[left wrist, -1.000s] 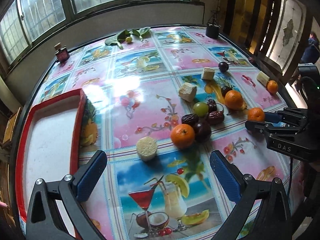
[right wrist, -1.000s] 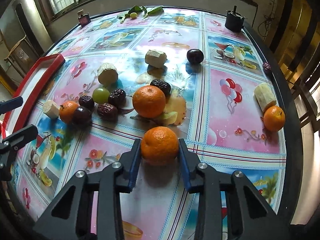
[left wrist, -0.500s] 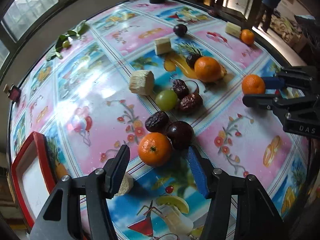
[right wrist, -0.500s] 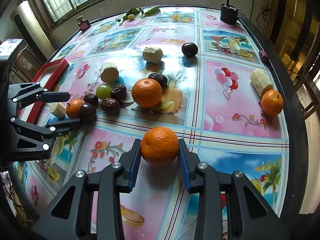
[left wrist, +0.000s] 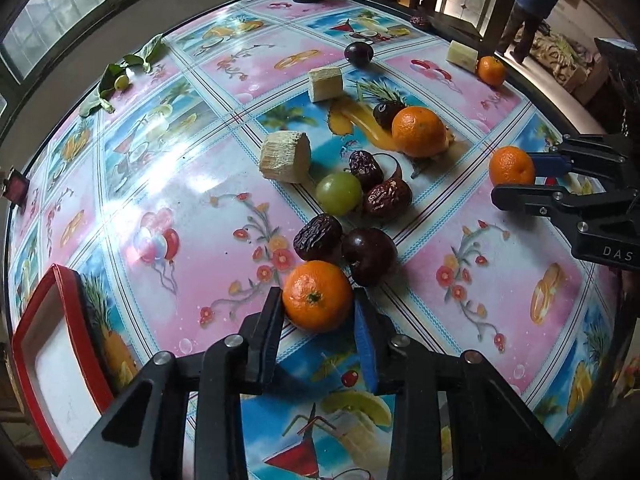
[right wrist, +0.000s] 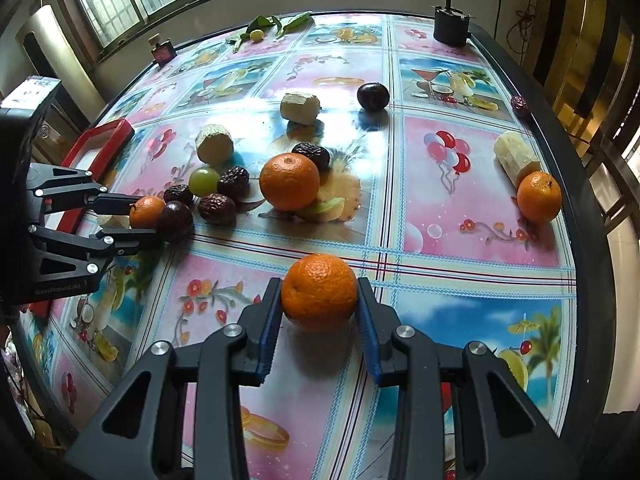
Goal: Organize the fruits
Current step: 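Carry both held oranges over the red-rimmed tray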
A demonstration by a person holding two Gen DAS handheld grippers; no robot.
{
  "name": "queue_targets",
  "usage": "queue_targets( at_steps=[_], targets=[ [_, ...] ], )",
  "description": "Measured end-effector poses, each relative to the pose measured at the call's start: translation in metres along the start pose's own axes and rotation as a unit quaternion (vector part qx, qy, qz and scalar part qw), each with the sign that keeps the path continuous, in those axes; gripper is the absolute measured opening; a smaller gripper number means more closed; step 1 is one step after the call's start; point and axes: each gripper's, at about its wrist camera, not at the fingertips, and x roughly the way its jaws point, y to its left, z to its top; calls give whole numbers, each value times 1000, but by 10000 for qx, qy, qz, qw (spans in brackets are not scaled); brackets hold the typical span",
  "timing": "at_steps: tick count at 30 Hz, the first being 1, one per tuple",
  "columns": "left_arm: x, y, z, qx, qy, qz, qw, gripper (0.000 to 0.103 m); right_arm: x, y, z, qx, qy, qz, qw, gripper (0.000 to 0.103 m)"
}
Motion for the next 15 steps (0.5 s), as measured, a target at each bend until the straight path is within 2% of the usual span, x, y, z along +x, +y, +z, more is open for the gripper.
queue_targets(
  at_steps=[4,7,15],
  targets=[
    [-8,-4,-14,-237,-205,21,9995,33,-5,6,-3,17,-24,-18,10000,37],
    [-19,-7,-30,-637,-400,-150,9971,33,-11,11,-8,52,-38,6,10000,37],
    [-52,-3,-75,-1509,-840,-459,9839,34,-25,45,-20,-154,8,38,9999,37]
  ],
)
